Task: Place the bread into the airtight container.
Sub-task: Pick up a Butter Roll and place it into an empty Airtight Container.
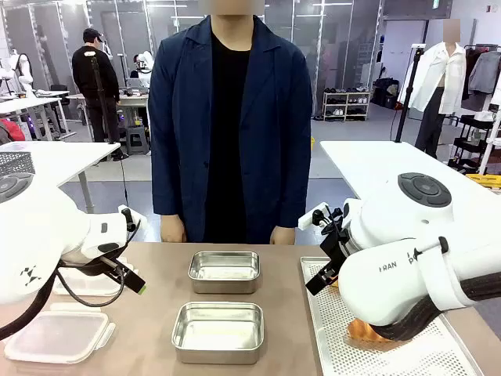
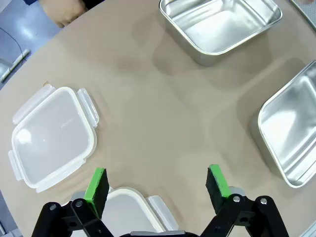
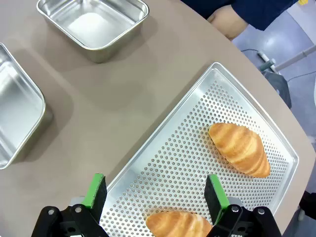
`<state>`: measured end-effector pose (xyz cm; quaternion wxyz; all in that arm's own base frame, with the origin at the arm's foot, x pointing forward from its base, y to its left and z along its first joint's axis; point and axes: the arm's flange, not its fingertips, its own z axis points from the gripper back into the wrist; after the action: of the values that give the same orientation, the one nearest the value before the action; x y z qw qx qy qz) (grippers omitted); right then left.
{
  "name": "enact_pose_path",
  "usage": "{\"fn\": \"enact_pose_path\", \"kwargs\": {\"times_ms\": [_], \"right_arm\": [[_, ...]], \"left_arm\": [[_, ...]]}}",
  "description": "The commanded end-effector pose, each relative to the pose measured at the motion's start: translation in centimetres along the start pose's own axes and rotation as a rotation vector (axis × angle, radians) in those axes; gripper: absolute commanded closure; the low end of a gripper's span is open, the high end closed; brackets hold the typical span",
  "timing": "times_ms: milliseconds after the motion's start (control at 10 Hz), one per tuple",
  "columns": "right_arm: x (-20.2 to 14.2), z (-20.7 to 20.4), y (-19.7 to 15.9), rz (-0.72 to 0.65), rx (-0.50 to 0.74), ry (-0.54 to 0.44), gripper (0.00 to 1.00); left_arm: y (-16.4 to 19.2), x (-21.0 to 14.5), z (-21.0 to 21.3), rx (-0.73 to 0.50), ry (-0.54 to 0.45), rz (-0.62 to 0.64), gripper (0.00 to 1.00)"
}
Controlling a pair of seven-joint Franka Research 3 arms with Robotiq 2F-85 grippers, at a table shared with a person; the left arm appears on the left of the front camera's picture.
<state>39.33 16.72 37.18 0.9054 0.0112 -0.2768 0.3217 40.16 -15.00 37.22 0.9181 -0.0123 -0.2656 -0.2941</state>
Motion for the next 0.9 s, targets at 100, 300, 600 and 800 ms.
{"fn": "enact_pose_path", "kwargs": {"times_ms": [100, 300, 600, 800], "right_arm": [[0.0, 0.0, 0.0, 0.0, 0.0, 0.0, 0.0], [0.0, 0.0, 0.0, 0.0, 0.0, 0.0, 0.0], [0.0, 0.0, 0.0, 0.0, 0.0, 0.0, 0.0], [0.0, 0.0, 0.0, 0.0, 0.0, 0.0, 0.0]], "left_arm": [[-0.02, 0.01, 0.0, 0.0, 0.0, 0.0, 0.0], [-0.02, 0.01, 0.0, 0.0, 0.0, 0.0, 0.0], [-0.02, 0.01, 0.0, 0.0, 0.0, 0.0, 0.0], [-0.02, 0.01, 0.0, 0.0, 0.0, 0.0, 0.0]]}}
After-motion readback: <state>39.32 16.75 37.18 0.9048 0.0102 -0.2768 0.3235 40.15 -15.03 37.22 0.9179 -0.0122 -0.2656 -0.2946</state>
